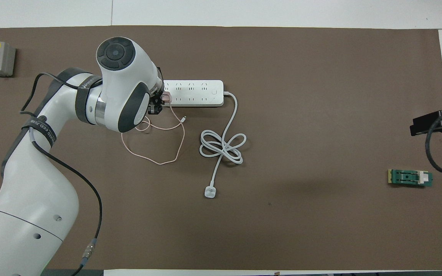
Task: Plug charger into power strip
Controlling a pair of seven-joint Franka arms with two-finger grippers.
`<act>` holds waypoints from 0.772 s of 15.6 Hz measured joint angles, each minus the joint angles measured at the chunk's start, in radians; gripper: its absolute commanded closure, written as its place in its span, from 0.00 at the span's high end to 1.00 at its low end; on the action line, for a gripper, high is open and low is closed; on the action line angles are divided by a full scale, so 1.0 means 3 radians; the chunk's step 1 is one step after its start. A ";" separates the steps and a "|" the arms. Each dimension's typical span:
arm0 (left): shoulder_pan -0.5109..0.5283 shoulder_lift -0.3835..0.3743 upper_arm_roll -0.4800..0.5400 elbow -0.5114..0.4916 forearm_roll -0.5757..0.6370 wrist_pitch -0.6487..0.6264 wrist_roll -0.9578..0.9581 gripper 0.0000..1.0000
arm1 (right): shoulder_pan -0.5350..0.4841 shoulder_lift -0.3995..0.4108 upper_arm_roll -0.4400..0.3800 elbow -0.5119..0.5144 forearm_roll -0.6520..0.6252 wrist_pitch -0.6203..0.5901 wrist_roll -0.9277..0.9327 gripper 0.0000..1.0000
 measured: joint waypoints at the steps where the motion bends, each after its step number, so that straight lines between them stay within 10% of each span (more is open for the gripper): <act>1: 0.0000 -0.0006 0.0000 -0.0001 0.0000 -0.0042 0.0016 0.00 | 0.0000 0.0000 0.0000 0.0000 0.0000 0.0000 0.0000 1.00; 12: 0.0011 -0.0058 0.0009 0.0076 -0.0025 -0.0208 0.0059 0.00 | 0.0000 0.0000 0.0000 0.0000 0.0000 0.0000 0.0000 1.00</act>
